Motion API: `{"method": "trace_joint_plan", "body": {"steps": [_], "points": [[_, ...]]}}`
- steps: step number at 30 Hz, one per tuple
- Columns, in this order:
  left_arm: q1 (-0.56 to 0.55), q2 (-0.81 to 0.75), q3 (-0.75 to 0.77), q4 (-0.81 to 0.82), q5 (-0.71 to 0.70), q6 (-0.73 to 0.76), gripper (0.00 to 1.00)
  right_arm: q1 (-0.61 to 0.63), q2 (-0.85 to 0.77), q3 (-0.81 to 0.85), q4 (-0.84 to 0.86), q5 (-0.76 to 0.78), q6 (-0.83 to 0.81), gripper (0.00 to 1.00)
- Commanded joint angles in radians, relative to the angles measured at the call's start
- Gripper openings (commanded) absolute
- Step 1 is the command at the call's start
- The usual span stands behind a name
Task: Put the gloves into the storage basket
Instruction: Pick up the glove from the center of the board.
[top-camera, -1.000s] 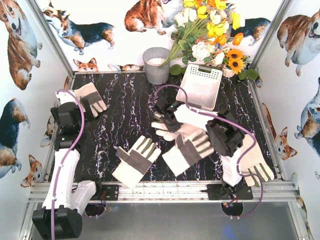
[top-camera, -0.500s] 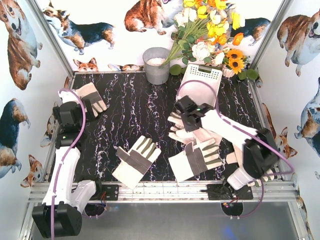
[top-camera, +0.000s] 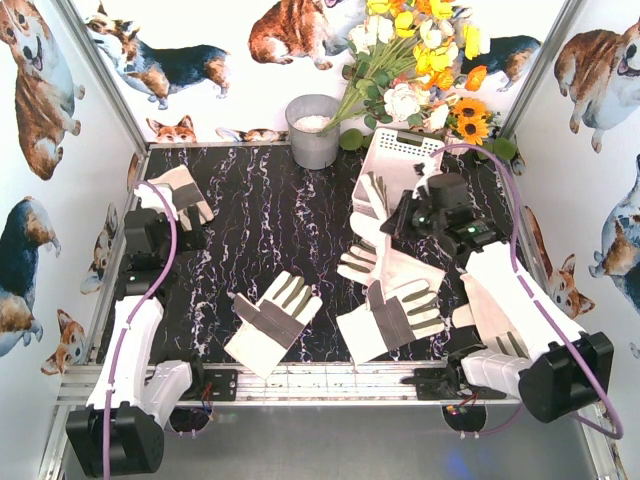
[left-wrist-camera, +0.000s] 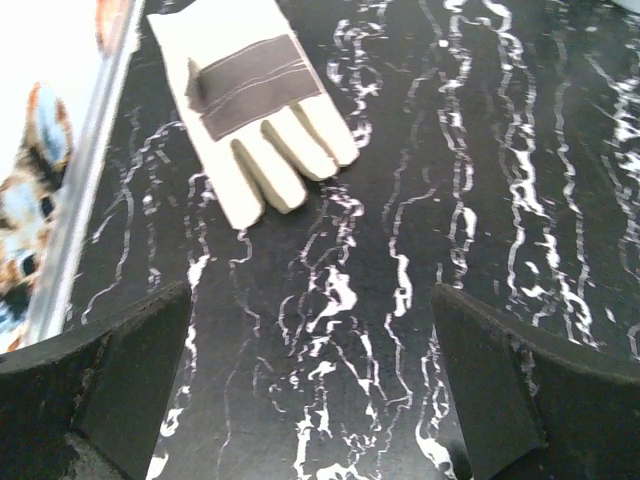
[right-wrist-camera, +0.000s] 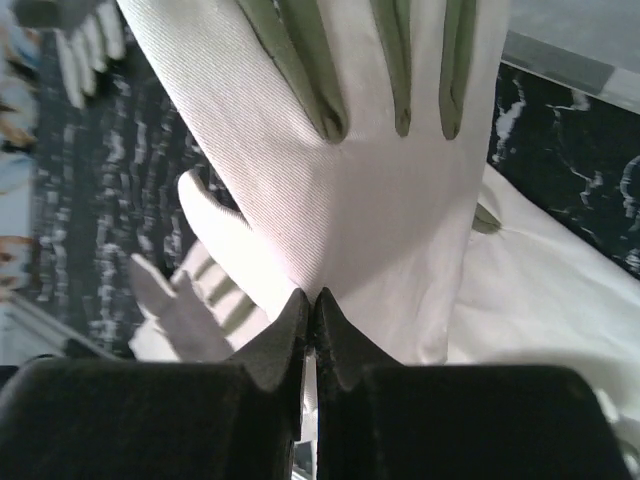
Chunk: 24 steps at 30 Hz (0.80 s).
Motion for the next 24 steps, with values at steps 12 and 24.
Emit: {"method": "trace_joint_plan", "body": {"steps": [12, 24], "points": [[-0.014, 0.084, 0.033, 0.182, 0.541, -0.199, 1.00, -0.086, 0.110, 0.028, 0.786, -0.655, 0.466, 0.00], [-0.260, 0.085, 0.071, 0.365, 0.649, -0.539, 1.00, -0.057, 0.169, 0.069, 1.191, -0.819, 0.773, 0.00]]}}
